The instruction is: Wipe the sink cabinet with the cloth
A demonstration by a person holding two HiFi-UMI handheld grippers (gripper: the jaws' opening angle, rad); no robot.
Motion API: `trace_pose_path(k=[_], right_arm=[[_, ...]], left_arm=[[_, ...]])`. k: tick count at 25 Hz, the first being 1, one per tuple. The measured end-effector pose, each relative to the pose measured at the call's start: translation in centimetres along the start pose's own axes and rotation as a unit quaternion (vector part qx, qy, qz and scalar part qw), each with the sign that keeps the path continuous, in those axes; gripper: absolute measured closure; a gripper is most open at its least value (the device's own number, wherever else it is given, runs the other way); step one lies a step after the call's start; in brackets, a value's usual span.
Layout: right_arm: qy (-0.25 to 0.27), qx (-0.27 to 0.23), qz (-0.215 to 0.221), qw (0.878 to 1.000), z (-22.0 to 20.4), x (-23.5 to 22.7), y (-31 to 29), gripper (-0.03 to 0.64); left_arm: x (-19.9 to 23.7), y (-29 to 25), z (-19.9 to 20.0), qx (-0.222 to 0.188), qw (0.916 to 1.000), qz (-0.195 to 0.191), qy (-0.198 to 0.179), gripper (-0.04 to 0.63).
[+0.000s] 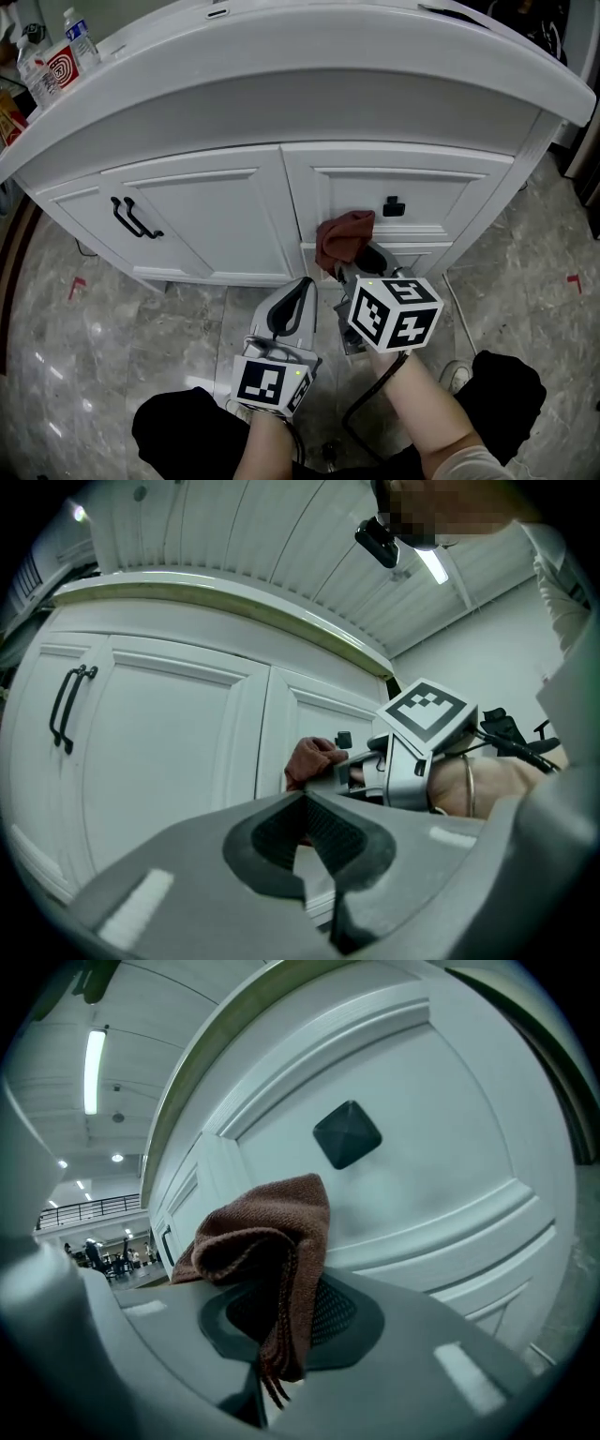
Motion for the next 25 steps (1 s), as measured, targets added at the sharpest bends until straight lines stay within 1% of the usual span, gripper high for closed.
trace_pose_path(k=[14,18,21,25], right_arm=[[-0.023,-0.015,-0.065,0.997,2.0,-8.1,3.8,0.535],[-0.012,-0.023,-0.089,0.996,2.6,-10.3,4.9,0.535],[0.007,-0.032,-0.119,0.992,3.2,-12.5,6.1,0.535],[0.002,-0.039,-0.144,0.989,3.9,-15.1,7.4,0.537]], left_arm=[[-4.7,-3.5,-0.4,0.008,0.9989,-0.046,-0.003,0.595],[-5.8,-4.6,-0.1,0.005,0.9985,-0.054,-0.001,0.595],[-6.3,-5.1,-0.2,-0.002,0.9985,-0.055,0.006,0.595],[-7.3,-5.9,-1.1,0.007,0.9978,-0.066,0.005,0.595]])
Point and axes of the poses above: the fingertips, and each gripper's own axes: y backward along the fingers, x to its left, z out of its top, the point moved 2 cm from there along y, backward along the fingers, and after that the axes turned 10 degrees about -z, right-handed, at the moved point
